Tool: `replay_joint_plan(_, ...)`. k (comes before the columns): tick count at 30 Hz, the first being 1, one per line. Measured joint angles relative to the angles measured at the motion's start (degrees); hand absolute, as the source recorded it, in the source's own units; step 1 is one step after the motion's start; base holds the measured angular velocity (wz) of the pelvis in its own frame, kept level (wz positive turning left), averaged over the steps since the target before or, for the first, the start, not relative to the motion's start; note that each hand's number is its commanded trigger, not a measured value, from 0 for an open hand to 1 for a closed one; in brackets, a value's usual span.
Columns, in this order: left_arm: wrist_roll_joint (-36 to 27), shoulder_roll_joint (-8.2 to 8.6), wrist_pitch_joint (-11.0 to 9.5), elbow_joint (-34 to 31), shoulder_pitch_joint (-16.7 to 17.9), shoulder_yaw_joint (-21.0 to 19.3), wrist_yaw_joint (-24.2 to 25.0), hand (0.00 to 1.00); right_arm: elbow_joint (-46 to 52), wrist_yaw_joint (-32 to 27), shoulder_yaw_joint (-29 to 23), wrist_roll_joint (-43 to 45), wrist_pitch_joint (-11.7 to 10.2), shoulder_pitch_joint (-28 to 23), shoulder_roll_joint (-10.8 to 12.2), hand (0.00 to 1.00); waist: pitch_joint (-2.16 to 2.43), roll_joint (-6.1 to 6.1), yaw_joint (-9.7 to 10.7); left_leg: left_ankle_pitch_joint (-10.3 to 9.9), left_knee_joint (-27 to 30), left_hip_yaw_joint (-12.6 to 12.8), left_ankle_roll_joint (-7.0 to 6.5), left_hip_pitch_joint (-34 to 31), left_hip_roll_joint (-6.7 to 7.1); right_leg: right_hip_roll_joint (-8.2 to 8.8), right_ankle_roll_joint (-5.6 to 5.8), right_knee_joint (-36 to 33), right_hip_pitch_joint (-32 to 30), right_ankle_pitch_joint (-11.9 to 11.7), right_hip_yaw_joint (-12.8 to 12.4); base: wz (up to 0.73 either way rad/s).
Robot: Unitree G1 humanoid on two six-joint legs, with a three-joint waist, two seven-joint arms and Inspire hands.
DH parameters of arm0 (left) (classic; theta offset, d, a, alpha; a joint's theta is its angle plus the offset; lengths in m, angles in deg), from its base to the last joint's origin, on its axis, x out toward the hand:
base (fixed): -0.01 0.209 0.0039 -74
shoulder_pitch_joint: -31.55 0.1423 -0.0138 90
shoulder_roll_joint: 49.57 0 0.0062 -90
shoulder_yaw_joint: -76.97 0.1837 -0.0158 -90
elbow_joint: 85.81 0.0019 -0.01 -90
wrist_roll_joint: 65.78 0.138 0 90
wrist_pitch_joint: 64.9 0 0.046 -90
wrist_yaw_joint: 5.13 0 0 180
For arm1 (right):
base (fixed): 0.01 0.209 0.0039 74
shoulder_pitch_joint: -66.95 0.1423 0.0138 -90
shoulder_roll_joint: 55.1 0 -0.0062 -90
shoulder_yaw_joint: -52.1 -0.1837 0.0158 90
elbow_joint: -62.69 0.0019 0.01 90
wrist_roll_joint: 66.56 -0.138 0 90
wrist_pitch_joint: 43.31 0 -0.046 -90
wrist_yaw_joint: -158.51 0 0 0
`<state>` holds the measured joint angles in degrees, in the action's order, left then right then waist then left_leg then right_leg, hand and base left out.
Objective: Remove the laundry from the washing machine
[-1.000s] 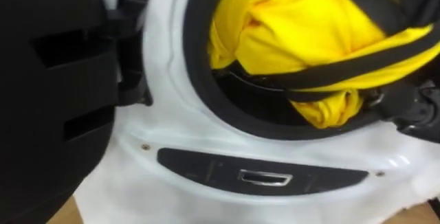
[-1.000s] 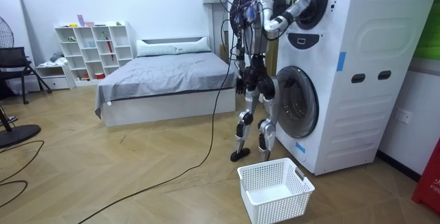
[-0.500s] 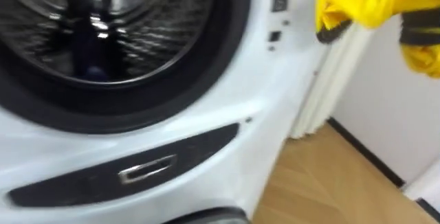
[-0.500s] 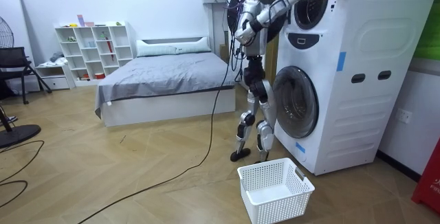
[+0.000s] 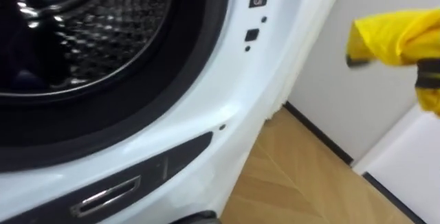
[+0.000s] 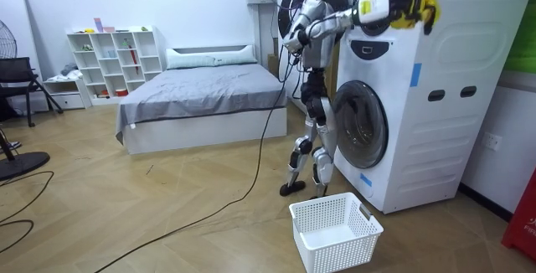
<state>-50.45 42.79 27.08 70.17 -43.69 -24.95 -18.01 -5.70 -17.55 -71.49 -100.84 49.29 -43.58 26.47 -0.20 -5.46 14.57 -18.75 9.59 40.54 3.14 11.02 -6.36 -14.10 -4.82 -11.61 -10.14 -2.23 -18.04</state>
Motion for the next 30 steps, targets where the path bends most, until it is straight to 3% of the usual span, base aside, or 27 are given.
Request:
replay_joint_plan(5,-0.08,-0.71,1.49,0.50,-1.63,2.22,0.11,0.00,-8.98,1.27,3.83,2.79,1.21,-0.25,2.65,1.00,-0.42,0.84,0.66,-0.09,0.00,0.15,0.10,-0.46,0.10,-0.28,-0.01,0.03,-0.48,0.00,-0.68,-0.03)
replay_joint_plan(7,-0.16,-0.76,1.95,0.48,-1.56,4.00,1.05,0.00,-14.06,1.29,5.65,7.06,1.27,-0.16,3.51,1.00,-0.06,2.14,0.81,-0.31,0.09,0.19,0.12,-1.13,-0.03,-0.36,-0.02,0.14,-1.08,0.00,-0.68,-0.04)
replay_joint_plan(11,-0.25,-0.92,2.60,0.20,-2.33,6.71,2.54,0.00,-21.52,0.99,9.38,8.36,1.22,-0.02,3.72,1.00,0.18,4.21,0.68,-0.40,0.46,0.41,-0.02,-2.42,0.11,-0.05,-0.11,-0.28,-2.84,-0.06,0.96,-0.07)
replay_joint_plan(14,-0.23,-0.85,2.66,0.14,-3.20,8.96,3.52,0.00,-30.09,1.22,13.14,8.62,1.16,1.85,4.00,1.00,-0.13,5.35,0.71,-0.56,1.17,0.22,-0.29,-3.94,0.30,-0.02,-0.08,-0.61,-4.19,-0.05,0.07,-0.06)
replay_joint_plan(15,-0.23,-0.75,2.67,0.13,-3.56,9.93,3.92,0.00,-33.79,0.95,14.34,9.16,1.18,2.59,4.12,1.00,-0.03,5.85,0.71,-0.61,1.16,0.13,-0.36,-4.62,0.37,-0.04,-0.01,-0.61,-4.80,-0.14,-0.20,0.00)
replay_joint_plan(19,-0.20,-0.26,2.63,0.13,-4.54,11.12,5.28,0.00,-41.61,0.88,15.09,10.33,0.99,4.95,4.32,1.00,-0.15,7.95,0.61,-0.54,1.28,0.06,-0.77,-7.56,1.00,-0.12,0.38,-0.99,-7.70,-0.69,-1.92,-0.12)
replay_joint_plan(25,-3.68,0.08,2.63,-0.35,-5.90,14.49,6.58,0.00,-53.60,-0.32,16.73,10.19,-0.22,8.34,4.33,1.00,-0.36,10.19,0.99,-0.38,1.81,0.25,-1.39,-10.94,1.26,0.62,0.58,-1.19,-11.25,-1.49,-0.96,-0.06)
replay_joint_plan(30,-7.01,0.48,2.61,-0.36,-7.63,15.61,7.04,0.00,-57.21,-2.22,18.71,10.13,-1.61,11.06,4.41,1.00,-0.41,11.30,0.77,0.44,1.64,0.05,-1.92,-13.49,2.38,0.87,0.95,-1.06,-13.73,-2.25,-2.39,-0.01)
